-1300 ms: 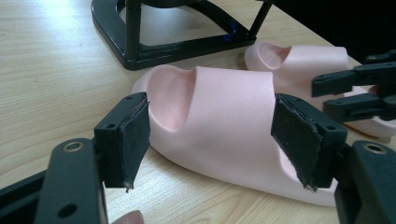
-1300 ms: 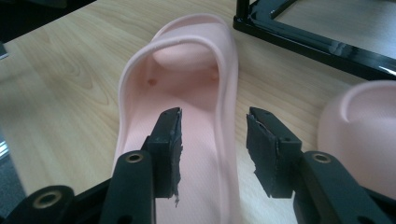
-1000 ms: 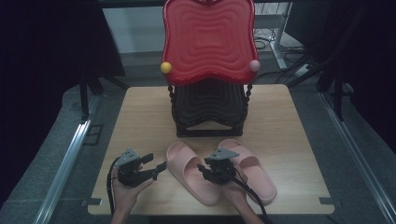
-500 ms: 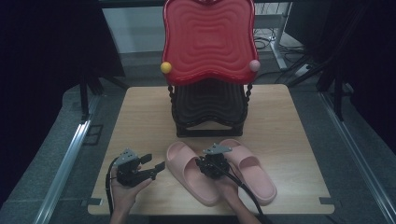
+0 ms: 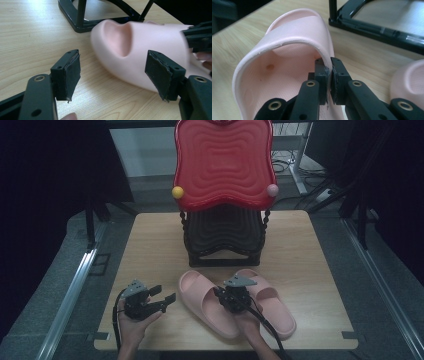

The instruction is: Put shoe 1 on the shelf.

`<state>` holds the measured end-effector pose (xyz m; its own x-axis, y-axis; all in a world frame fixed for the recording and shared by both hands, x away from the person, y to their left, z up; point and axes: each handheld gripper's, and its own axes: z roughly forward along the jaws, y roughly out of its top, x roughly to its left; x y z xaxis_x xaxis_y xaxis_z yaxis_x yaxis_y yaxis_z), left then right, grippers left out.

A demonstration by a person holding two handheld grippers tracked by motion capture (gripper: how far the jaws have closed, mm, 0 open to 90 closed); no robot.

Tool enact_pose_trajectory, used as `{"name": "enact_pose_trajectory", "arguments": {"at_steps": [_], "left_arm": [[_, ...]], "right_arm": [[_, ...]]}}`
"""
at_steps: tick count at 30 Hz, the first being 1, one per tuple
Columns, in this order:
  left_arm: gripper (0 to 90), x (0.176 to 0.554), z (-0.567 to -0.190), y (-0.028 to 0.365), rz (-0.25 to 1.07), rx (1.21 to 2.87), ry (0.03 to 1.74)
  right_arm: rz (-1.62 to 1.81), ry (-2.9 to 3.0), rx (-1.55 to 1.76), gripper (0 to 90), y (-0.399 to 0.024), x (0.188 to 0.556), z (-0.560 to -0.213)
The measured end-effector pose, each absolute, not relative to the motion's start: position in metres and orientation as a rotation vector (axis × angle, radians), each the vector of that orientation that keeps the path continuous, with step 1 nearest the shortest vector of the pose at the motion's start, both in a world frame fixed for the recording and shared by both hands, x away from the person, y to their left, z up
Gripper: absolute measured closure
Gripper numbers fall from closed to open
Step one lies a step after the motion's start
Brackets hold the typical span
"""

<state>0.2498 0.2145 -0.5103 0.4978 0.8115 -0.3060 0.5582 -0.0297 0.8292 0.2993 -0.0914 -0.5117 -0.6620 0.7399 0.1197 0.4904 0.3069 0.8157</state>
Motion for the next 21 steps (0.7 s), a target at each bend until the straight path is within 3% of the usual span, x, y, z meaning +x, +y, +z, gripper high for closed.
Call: {"name": "enact_pose_trajectory", "arguments": {"at_steps": [21], "left_arm": [[28.8, 0.250, -0.512, 0.215, 0.300, 1.697, 1.184]], "right_arm": [[1.549, 2.009, 1.035, 84.6, -0.142, 0.275, -0.419]]}}
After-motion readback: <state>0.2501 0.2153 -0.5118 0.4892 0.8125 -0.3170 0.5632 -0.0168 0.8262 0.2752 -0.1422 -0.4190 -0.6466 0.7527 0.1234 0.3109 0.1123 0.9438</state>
